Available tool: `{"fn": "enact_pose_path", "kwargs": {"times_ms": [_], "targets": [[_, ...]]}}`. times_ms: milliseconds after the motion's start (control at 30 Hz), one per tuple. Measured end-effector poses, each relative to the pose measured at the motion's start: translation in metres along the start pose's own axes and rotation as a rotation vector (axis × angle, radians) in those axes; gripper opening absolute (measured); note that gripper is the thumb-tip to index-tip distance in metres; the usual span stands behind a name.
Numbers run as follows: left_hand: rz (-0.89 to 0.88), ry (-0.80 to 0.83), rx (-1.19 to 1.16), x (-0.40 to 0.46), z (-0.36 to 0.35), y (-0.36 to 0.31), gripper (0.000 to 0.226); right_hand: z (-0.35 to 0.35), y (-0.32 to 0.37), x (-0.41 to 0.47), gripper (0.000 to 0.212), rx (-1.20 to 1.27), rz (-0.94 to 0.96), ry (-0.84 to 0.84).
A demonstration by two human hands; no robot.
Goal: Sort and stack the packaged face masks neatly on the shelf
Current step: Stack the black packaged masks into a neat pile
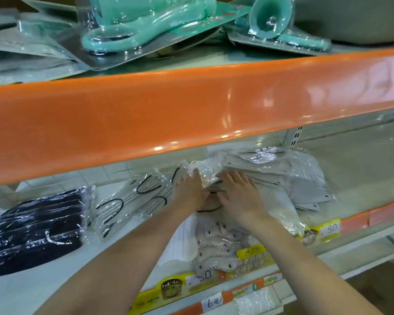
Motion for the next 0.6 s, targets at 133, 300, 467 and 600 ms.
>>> {"fn": "enact_pose_path", "kwargs": {"times_ms": [133,300,467,600], "targets": [[-0.055,-0.127,-0.047,-0.002,0.010,0.005,0.025,-0.009,-0.009,0.023,0.071,-0.163,0.060,0.102],[-0.066,-0.276,-0.044,-0.010,0.040,0.007,0.020,-0.025,-0.021,0.042,0.056,-0.276,-0.016,0.136],[-0.080,-0.408,-0.110,-0.016,0.050,0.010,0.029,-0.013,-0.022,0.056,0.024,-0.291,-0.024,0.079],[-0.084,-0.535,-0.158,-0.023,0.052,0.016,0.035,0.004,-0.034,0.059,0.018,-0.215,-0.044,0.024]]}}
Point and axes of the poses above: each hand's wrist, its own x-axis towards the middle knuckle, its own z-axis out of the back of the hand, y = z × x, the point moved 6 cm from there along x, towards the middle knuckle, and after that the axes turned 9 degrees about y, right-handed, at the moved point
